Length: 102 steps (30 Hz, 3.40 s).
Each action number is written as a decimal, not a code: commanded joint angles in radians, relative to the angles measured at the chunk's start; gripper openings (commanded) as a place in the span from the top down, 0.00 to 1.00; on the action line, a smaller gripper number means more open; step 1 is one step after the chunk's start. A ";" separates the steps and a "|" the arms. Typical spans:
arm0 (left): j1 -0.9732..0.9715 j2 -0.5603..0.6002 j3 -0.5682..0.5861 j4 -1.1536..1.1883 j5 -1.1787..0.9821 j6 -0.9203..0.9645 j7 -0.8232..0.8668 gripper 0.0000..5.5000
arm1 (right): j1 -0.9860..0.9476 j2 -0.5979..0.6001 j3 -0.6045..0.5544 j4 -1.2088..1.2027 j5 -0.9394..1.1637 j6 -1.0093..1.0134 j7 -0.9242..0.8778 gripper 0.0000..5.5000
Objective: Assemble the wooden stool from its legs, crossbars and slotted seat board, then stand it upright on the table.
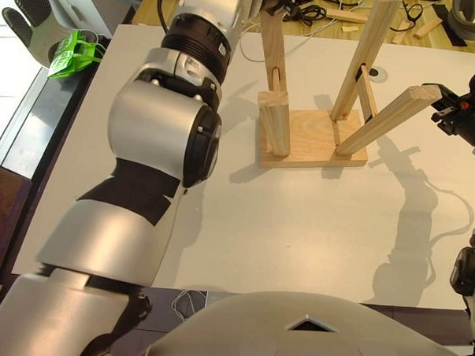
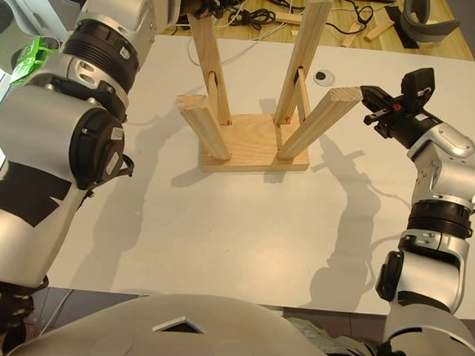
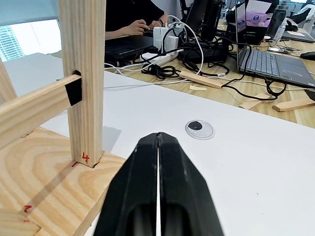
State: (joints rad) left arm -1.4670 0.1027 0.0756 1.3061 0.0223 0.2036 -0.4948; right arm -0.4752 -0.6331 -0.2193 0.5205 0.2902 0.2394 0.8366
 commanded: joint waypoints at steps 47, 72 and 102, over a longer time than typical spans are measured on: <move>1.111 0.439 -0.360 -1.345 0.023 0.567 -0.291 0.82 | 0.354 0.004 0.192 -0.124 -0.163 -0.026 0.011 1.00; 1.203 0.275 -0.395 -1.461 -0.092 0.687 -0.144 1.00 | 0.263 0.016 0.233 -0.125 -0.134 -0.016 0.117 1.00; 1.259 0.291 -0.321 -1.604 -0.281 0.757 -0.197 1.00 | 0.380 -0.028 0.196 -0.458 0.044 0.246 0.270 1.00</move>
State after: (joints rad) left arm -0.1952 0.4204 -0.2393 -0.2487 -0.1810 0.9538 -0.6412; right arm -0.0839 -0.6787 -0.0321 0.1344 0.2662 0.4777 1.0583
